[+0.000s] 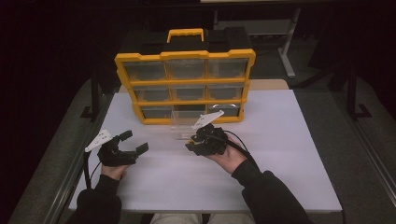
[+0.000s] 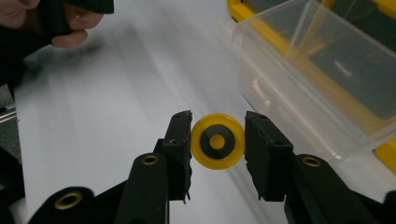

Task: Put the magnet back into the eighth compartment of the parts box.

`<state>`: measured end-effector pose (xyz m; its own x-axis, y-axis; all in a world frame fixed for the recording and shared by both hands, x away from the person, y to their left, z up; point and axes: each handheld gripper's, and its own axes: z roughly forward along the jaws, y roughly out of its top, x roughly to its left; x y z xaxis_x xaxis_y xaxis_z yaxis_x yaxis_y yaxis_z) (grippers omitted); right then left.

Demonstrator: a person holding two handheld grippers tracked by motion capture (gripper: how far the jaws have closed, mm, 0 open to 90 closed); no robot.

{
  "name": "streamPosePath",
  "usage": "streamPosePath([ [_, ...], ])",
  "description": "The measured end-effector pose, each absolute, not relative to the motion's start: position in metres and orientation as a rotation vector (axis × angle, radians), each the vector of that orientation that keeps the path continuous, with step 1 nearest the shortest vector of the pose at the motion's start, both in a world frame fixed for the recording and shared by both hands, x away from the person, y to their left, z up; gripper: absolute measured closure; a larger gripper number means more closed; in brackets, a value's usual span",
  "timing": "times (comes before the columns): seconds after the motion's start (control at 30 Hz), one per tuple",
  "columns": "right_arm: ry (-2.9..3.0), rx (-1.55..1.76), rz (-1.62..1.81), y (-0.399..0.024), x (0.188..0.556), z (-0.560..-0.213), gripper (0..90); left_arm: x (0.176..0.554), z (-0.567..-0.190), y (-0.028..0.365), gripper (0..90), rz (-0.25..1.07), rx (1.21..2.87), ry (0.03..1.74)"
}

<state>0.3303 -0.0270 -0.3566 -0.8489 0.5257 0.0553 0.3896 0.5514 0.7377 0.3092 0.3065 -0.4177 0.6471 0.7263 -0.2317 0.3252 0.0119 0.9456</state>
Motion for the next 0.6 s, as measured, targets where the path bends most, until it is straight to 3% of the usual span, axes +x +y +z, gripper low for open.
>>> streamPosePath([
  [0.6,2.566,0.834,1.234,-0.028,0.354,-0.335,61.2,0.309,-0.417,0.307,0.0,0.391,1.579,0.894],
])
